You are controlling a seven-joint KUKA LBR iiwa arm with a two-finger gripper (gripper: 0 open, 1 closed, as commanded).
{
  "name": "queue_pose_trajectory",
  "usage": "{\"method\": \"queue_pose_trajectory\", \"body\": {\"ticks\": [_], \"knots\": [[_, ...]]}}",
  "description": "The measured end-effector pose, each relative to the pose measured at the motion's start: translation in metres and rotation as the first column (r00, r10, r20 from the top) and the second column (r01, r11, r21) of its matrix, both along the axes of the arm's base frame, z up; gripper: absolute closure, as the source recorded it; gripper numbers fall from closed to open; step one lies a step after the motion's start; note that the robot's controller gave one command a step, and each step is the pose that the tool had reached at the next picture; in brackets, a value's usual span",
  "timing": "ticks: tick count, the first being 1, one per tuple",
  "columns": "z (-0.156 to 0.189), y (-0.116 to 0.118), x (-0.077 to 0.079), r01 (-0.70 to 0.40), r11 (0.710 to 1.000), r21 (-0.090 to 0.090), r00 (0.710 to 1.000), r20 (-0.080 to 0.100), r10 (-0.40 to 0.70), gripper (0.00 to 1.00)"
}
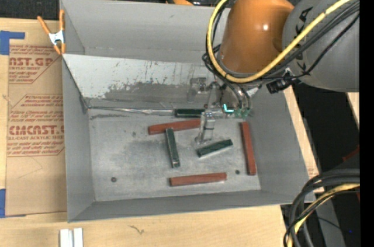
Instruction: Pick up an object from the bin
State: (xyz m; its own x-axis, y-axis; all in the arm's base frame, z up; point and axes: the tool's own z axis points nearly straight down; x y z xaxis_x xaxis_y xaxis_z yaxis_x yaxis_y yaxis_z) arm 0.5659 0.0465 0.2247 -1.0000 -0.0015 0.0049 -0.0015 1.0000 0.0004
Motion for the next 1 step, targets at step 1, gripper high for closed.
{"method": "queue_pose_trajectory", "body": {"ticks": [1], "knots": [[-0.1276,-0.0249,-0.0782,-0.062,0.998,-0.001,0.998,-0.007,0.062,0.00]]}}
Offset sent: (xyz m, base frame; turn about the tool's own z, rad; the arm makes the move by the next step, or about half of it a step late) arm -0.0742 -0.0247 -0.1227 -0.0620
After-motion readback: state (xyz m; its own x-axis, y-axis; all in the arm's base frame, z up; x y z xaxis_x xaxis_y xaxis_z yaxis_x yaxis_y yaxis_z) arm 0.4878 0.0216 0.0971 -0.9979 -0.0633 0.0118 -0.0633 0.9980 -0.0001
